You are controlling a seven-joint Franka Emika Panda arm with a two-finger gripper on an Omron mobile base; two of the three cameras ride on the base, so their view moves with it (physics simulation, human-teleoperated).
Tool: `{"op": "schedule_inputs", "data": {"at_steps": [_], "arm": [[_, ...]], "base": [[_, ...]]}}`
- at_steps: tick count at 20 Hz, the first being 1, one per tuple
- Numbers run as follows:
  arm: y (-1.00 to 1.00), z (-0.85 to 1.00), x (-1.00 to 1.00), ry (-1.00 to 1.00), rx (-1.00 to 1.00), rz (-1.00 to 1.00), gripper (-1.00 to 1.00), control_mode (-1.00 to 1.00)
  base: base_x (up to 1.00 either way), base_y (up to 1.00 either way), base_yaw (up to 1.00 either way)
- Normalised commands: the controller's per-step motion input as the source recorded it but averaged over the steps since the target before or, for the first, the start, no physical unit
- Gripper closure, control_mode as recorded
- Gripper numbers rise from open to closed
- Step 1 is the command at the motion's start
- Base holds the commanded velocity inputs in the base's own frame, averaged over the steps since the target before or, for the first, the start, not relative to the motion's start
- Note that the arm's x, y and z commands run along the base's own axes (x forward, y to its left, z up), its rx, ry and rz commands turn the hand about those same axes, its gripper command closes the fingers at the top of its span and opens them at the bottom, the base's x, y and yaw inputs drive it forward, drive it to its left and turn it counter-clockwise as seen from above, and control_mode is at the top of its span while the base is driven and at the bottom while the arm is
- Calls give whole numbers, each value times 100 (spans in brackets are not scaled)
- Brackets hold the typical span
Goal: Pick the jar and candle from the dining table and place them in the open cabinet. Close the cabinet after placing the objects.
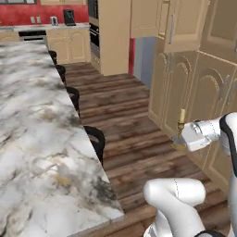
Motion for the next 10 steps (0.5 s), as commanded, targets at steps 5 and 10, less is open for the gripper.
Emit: {"op": "schedule_inputs", "data": {"at_steps": [5, 10], "arm": [[0, 0, 0, 0, 0, 0, 100, 100], [0, 0, 0, 0, 0, 0, 100, 100]], "base": [[0, -40, 47], [-9, -76, 34]]}}
